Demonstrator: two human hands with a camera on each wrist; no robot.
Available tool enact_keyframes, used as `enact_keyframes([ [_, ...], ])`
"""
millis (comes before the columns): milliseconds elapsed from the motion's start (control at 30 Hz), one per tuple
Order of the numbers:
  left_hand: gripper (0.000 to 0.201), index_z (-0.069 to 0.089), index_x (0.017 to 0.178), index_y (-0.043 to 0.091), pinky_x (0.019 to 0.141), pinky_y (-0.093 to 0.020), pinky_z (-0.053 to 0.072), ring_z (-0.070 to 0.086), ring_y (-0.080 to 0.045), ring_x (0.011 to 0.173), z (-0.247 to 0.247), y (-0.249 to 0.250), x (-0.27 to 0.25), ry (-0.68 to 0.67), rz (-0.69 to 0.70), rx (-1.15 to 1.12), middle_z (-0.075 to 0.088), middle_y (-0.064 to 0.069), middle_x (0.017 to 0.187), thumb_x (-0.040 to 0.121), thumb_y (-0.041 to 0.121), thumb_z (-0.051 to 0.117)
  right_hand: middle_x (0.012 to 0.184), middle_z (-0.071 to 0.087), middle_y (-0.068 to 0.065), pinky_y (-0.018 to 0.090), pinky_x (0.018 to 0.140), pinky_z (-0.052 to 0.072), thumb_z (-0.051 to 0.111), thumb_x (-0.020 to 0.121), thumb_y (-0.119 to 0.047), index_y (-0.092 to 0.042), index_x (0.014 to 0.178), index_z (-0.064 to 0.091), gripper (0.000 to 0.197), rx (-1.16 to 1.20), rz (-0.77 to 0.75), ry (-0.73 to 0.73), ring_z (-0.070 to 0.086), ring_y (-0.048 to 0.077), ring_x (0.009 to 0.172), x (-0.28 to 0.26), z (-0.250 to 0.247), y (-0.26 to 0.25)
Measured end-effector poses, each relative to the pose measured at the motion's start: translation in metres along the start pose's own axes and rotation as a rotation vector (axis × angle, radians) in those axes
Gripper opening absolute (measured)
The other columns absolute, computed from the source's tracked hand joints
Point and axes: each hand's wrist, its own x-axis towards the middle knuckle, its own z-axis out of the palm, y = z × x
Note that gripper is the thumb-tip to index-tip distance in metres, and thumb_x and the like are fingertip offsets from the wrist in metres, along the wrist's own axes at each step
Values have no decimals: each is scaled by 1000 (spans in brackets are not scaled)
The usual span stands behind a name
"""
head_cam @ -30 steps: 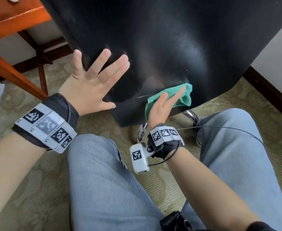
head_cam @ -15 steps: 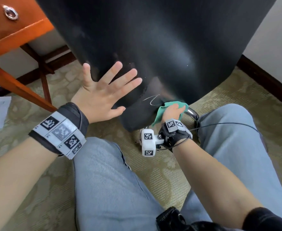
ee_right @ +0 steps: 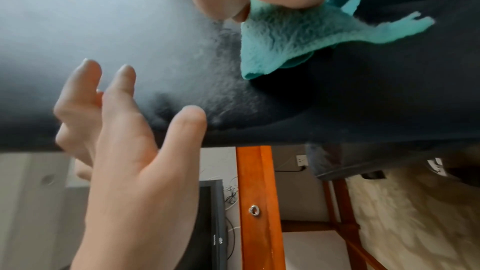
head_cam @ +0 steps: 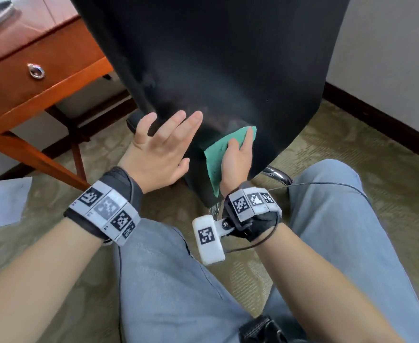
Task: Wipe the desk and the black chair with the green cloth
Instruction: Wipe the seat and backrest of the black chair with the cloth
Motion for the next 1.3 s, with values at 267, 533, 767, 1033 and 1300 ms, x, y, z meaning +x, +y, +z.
enact_keyframes([
  [267, 89, -4, 148, -2, 108, -53, 13, -20, -32, 140, -21, -30, 21, -30, -188, 115, -16, -21, 151, 86, 52, 29, 120, 40, -11, 26, 98, 37, 42, 97, -16, -34, 150, 14, 62, -15, -475, -69, 46, 9, 111, -31, 25, -27],
  [533, 95, -15, 145, -4, 102, -58, 13, -12, -31, 134, -21, -33, 24, -106, -179, -3, -40, -18, 145, 85, 56, 28, 158, 10, 2, 14, 110, 8, 30, 99, -10, -12, 151, 5, 58, -138, -441, -16, 10, 14, 144, 8, 24, 23],
  [767, 107, -20, 142, -2, 101, -60, 11, -14, -29, 133, -20, -30, 21, -140, -176, -96, -15, -17, 148, 81, 62, 40, 146, 36, 17, 28, 98, 27, 22, 103, -20, -16, 151, -1, 53, -134, 190, 15, 40, 33, 128, 26, -2, 54],
  [1033, 100, -23, 142, 3, 108, -55, -1, -14, -25, 137, -25, -37, 19, -167, -143, -184, -8, -13, 151, 84, 51, 43, 106, 39, -10, 10, 70, 26, 30, 102, -24, -34, 150, 16, 51, 9, -33, -20, 41, 5, 83, -20, 16, 7],
  [1300, 79, 2, 150, 4, 112, -41, -18, -6, -21, 141, -34, -52, 13, -201, -55, -271, 3, -10, 154, 82, 30, 32, 139, 44, -4, 28, 111, 30, 38, 99, -10, -28, 147, 28, 52, 37, -493, -105, 42, 9, 126, -54, 40, -24],
])
